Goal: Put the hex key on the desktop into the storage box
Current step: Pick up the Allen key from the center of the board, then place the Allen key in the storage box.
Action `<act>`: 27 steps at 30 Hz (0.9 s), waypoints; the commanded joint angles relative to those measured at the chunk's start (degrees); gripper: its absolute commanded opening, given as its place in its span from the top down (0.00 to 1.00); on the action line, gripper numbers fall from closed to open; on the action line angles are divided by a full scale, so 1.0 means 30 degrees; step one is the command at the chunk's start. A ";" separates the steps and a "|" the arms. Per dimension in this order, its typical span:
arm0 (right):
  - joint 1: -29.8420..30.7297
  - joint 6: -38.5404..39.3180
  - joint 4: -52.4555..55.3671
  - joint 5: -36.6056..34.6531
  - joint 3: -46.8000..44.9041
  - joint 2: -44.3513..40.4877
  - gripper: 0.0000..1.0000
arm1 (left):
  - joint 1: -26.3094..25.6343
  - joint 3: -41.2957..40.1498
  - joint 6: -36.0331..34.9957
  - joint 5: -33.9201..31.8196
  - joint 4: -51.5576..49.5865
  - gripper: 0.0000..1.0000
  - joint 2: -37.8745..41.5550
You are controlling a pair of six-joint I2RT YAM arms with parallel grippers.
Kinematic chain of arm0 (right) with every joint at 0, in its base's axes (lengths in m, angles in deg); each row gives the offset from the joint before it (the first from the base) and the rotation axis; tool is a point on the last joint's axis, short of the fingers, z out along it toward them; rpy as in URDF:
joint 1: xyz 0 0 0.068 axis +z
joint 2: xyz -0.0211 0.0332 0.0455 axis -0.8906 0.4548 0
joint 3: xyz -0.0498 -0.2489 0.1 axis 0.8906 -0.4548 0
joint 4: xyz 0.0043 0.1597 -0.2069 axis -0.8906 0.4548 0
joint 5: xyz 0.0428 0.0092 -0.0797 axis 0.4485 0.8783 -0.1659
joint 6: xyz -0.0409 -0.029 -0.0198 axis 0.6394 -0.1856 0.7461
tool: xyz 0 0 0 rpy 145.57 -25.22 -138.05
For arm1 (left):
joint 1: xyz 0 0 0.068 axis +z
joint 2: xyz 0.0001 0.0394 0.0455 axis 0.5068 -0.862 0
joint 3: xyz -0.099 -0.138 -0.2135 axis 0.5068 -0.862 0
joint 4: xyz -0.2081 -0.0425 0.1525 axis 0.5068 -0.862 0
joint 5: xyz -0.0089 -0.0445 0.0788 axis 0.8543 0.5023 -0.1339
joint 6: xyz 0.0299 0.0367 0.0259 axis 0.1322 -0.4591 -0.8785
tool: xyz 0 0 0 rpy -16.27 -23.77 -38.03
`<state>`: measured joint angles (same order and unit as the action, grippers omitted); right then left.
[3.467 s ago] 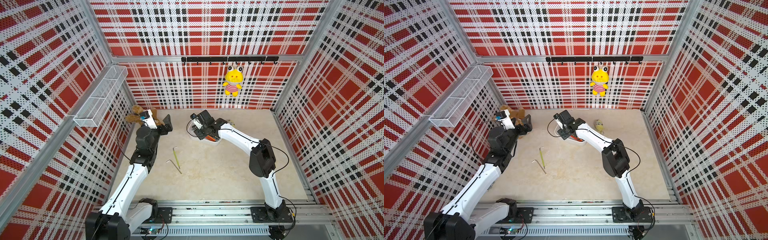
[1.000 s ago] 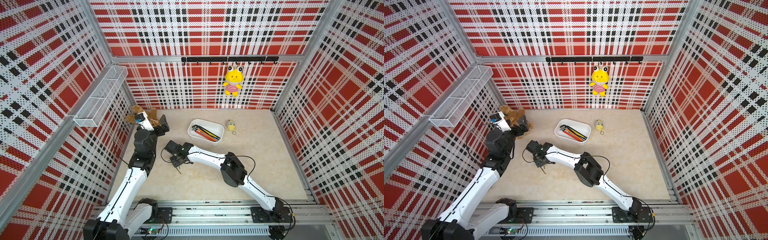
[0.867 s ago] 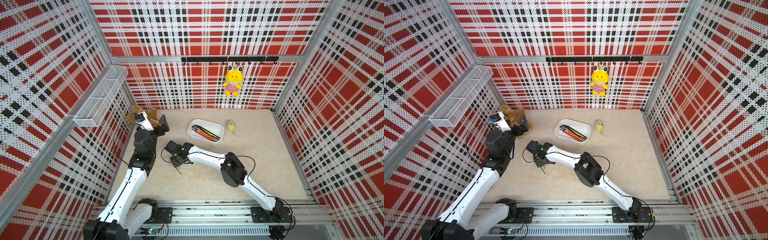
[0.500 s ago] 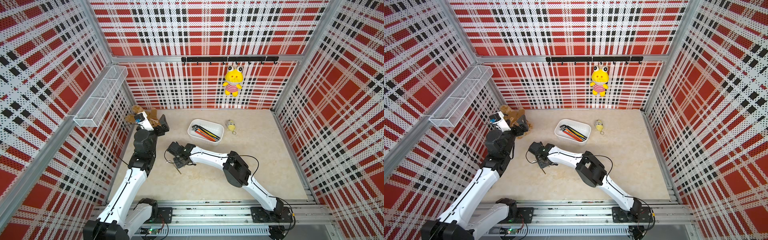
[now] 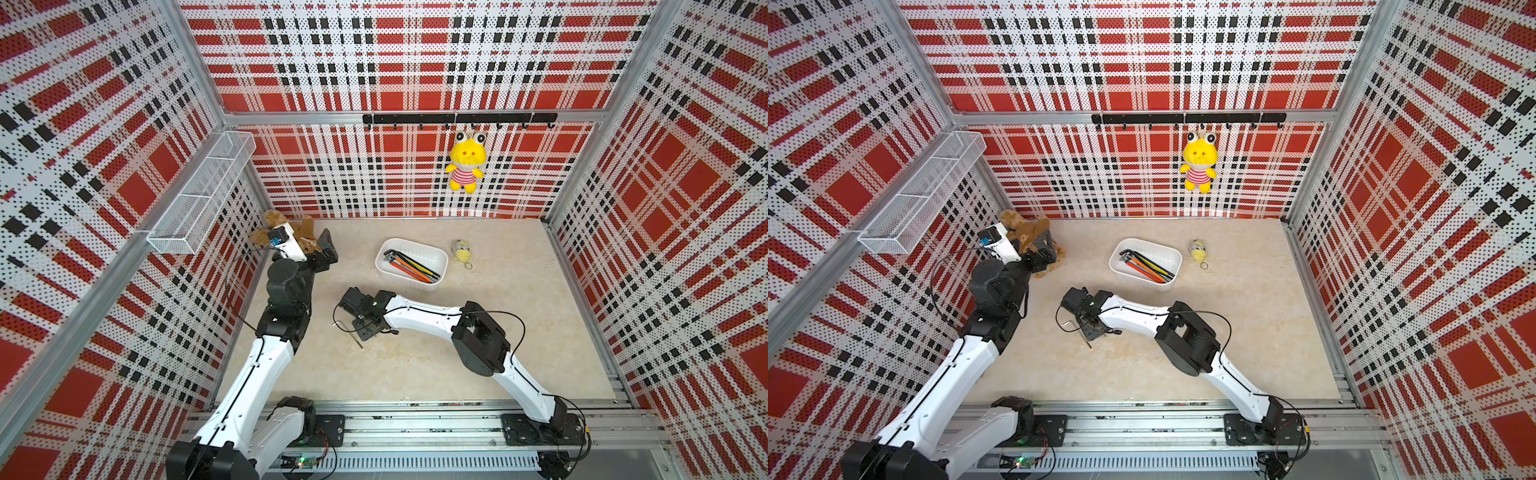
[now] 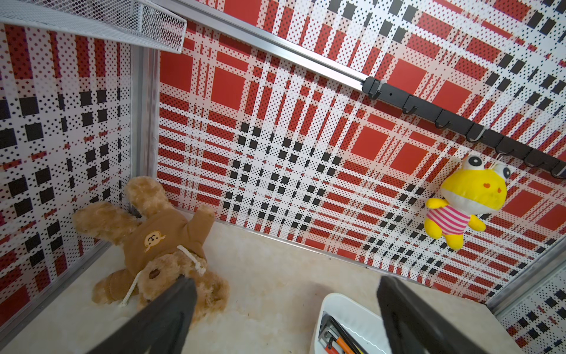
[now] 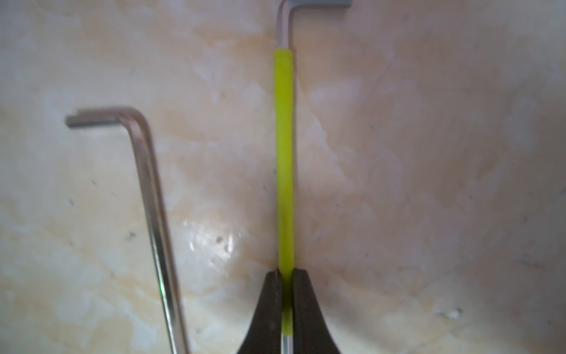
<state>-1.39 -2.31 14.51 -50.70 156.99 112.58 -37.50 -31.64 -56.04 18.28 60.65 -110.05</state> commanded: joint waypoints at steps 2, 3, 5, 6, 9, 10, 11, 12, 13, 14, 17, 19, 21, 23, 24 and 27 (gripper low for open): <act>-0.0390 0.2653 -0.3649 0.1844 -0.3798 -0.3645 1.00 | 0.0166 -0.0204 0.0020 -0.0016 0.0162 0.01 0.0401; -0.0494 0.3049 -0.4504 0.2009 -0.4660 -0.4504 1.00 | 0.0146 -0.0208 -0.0005 -0.0092 0.0164 0.01 0.0439; -0.0774 0.3991 -0.5149 0.2415 -0.5535 -0.5586 1.00 | 0.0149 -0.0289 -0.0009 -0.0245 0.0176 0.01 0.0555; -0.0883 0.4442 -0.5235 0.2442 -0.5821 -0.6011 1.00 | 0.0152 -0.0322 -0.0009 -0.0280 0.0249 0.01 0.0613; -0.1216 0.5697 -0.5303 0.2379 -0.6393 -0.7064 1.00 | 0.0148 -0.0382 0.0020 -0.0331 0.0299 0.01 0.0601; -0.1313 0.5963 -0.5343 0.2271 -0.6505 -0.7363 1.00 | 0.0138 -0.0382 0.0013 -0.0329 0.0288 0.01 0.0591; -0.1485 0.6298 -0.5326 0.2279 -0.6553 -0.7676 1.00 | 0.0151 -0.0381 0.0006 -0.0343 0.0305 0.01 0.0585; -0.1727 0.6628 -0.5235 0.2203 -0.6578 -0.7993 1.00 | 0.0130 -0.0381 0.0020 -0.0335 0.0302 0.01 0.0579; -0.1956 0.6894 -0.5170 0.1965 -0.6584 -0.8259 1.00 | 0.0152 -0.0381 0.0020 -0.0367 0.0308 0.01 0.0578; -0.2298 0.7275 -0.5084 0.1903 -0.6584 -0.8581 1.00 | 0.0149 -0.0381 0.0020 -0.0368 0.0282 0.01 0.0585; -0.3714 0.8409 -0.4706 0.1748 -0.6503 -0.9381 1.00 | 0.0150 -0.0381 0.0020 -0.0397 0.0305 0.01 0.0571; -0.4717 0.9321 -0.4271 0.1767 -0.6272 -0.9626 1.00 | 0.0148 -0.0383 0.0020 -0.0394 0.0301 0.01 0.0586; -0.5738 1.0229 -0.3786 0.2018 -0.5974 -0.9603 1.00 | 0.0144 -0.0381 0.0020 -0.0406 0.0303 0.01 0.0584; -0.6719 1.1073 -0.3493 0.2286 -0.5713 -0.9421 1.00 | 0.0149 -0.0399 0.0020 -0.0423 0.0309 0.01 0.0560; -0.7069 1.1342 -0.3480 0.2459 -0.5649 -0.9305 1.00 | 0.0130 -0.0399 0.0020 -0.0440 0.0309 0.01 0.0556; -0.8002 1.2400 -0.3289 0.3075 -0.5239 -0.8604 1.00 | 0.0144 -0.0425 0.0020 -0.0470 0.0288 0.01 0.0524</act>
<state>-24.73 29.95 3.16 -43.75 139.17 85.61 -37.50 -32.38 -56.02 17.61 60.73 -109.09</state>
